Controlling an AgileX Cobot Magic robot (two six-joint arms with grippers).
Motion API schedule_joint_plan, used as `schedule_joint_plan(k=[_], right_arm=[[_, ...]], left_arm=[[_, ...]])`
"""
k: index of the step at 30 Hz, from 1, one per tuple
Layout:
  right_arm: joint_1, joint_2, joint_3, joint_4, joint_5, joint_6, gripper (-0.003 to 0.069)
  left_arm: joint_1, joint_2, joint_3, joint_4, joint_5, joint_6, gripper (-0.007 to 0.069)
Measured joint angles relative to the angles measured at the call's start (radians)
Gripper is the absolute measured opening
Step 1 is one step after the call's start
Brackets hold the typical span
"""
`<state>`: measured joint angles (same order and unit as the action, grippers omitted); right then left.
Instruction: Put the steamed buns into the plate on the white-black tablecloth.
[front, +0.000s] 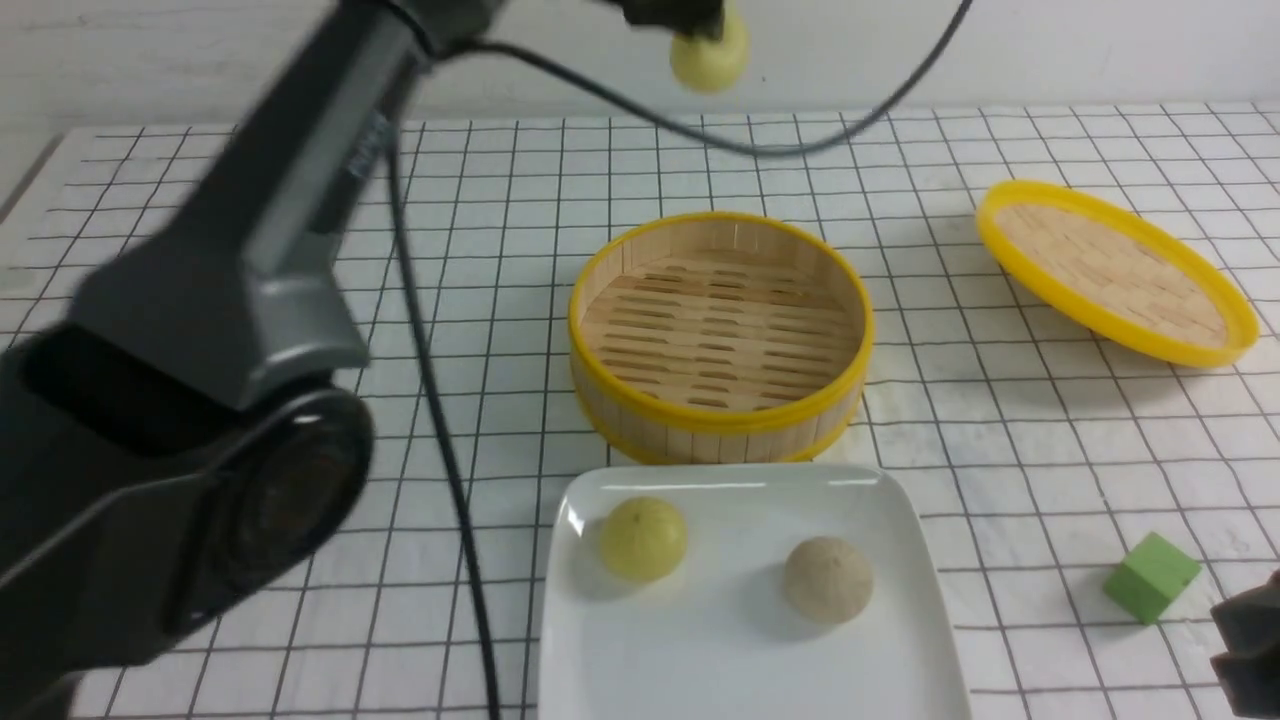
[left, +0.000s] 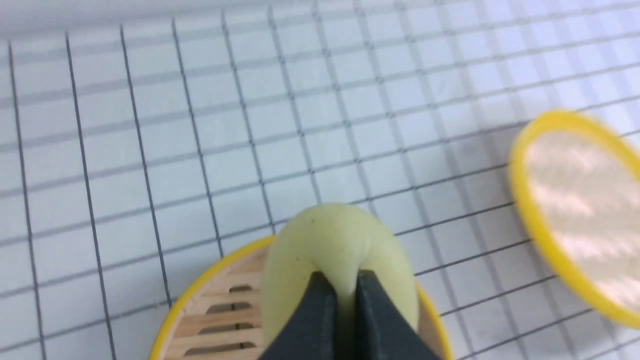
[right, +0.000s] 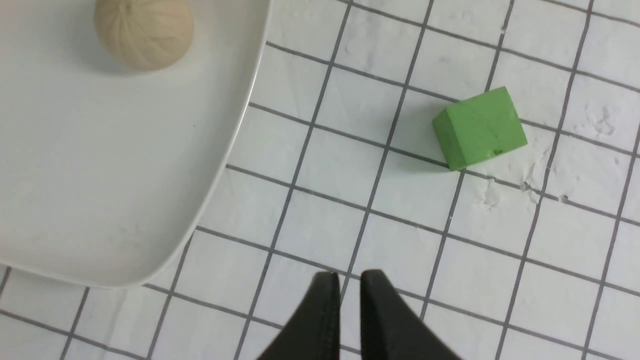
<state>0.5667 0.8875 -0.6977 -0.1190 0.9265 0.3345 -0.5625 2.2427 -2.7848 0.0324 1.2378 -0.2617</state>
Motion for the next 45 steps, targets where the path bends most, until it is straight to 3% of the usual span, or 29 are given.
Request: schedule_joint_plan(k=[5, 7, 9, 13, 18, 21, 26, 31, 39, 45], right_arm=[[0.0, 0.0, 0.0, 0.003, 0.0, 0.0, 0.0099], [0.0, 0.0, 0.004, 0.003, 0.0, 0.0, 0.0101], [0.0, 0.0, 0.006, 0.003, 0.0, 0.0, 0.0103], [0.0, 0.0, 0.01, 0.003, -0.007, 0.0, 0.0107], [0.0, 0.0, 0.014, 0.003, -0.01, 0.0, 0.0113], [0.0, 0.0, 0.014, 0.003, -0.011, 0.0, 0.0117], [0.0, -0.001, 0.014, 0.003, -0.003, -0.002, 0.0121], [0.0, -0.004, 0.014, 0.007, 0.089, -0.064, 0.0125], [0.0, -0.244, 0.014, 0.016, 0.294, -0.098, 0.0125], [0.0, -0.546, 0.014, 0.016, 0.327, -0.098, 0.0087]], left_arm=[[-0.002, -0.252, 0.268, -0.06, 0.0, 0.032, 0.0021], [-0.018, -0.384, 0.579, -0.098, 0.0, 0.035, 0.0022], [-0.03, -0.433, 0.697, -0.104, 0.0, 0.037, 0.0022], [-0.127, -0.534, 1.186, -0.111, -0.01, 0.051, 0.0023], [-0.226, -0.536, 1.498, -0.114, -0.264, 0.051, 0.0027], [-0.258, -0.519, 1.554, -0.118, -0.38, 0.051, 0.003], [-0.267, -0.476, 1.562, -0.136, -0.426, 0.051, 0.0059], [-0.267, -0.411, 1.563, -0.128, -0.451, 0.051, 0.0153], [-0.267, -0.412, 1.499, -0.13, -0.426, 0.042, 0.0397], [-0.267, -0.432, 1.398, -0.079, -0.375, 0.035, 0.0422]])
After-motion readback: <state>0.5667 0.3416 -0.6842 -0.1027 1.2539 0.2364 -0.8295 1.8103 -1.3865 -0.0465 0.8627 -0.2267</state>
